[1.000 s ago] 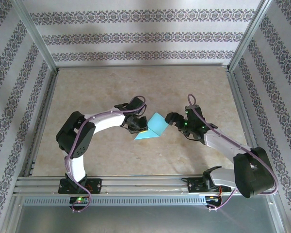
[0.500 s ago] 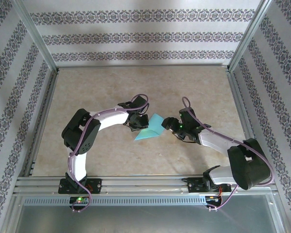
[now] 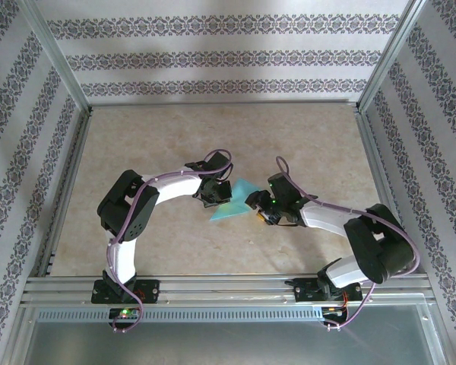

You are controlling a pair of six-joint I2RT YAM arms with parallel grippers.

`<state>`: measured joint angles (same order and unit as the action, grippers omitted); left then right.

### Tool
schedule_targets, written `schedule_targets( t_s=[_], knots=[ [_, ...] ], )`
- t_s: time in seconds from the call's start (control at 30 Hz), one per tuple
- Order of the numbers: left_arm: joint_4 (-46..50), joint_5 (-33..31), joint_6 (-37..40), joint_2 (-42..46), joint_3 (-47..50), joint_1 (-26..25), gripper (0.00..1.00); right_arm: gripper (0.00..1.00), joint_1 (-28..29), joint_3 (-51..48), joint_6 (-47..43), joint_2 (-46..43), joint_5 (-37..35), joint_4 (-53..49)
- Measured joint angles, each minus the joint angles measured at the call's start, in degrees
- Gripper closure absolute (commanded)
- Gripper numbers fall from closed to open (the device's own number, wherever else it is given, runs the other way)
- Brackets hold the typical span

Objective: Fold a paper plane with a square sheet of paper (pick it up from the middle)
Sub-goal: Fold the wing for the fifth time at the center of the table.

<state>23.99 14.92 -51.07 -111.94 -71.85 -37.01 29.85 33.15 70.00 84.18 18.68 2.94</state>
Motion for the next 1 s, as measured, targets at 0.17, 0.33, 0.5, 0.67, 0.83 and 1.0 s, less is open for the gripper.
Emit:
schedule_targets(
  t_s=[0.17,0.33,0.5,0.67,0.83,1.0],
  knots=[
    [0.0,0.0,-0.02,0.0,0.0,0.0,0.95,0.54,0.83,0.0,3.3,2.93,1.55,3.96],
    [-0.04,0.0,0.0,0.0,0.07,0.0,0.96,0.57,1.95,0.02,5.62,4.02,1.81,6.23],
    [-0.11,0.02,-0.02,0.0,0.13,0.0,0.95,0.59,2.19,0.13,6.93,5.29,2.01,7.06],
    [-0.31,0.02,-0.02,0.02,0.26,0.0,0.95,0.62,2.19,0.55,7.87,5.75,2.4,7.02],
    [-0.31,0.02,-0.02,0.02,0.26,0.0,0.95,0.68,2.21,0.55,8.11,6.36,2.4,9.94],
    [-0.33,0.02,0.0,0.04,0.28,0.07,0.95,0.7,2.19,0.55,8.09,6.27,2.19,13.05]
  ],
)
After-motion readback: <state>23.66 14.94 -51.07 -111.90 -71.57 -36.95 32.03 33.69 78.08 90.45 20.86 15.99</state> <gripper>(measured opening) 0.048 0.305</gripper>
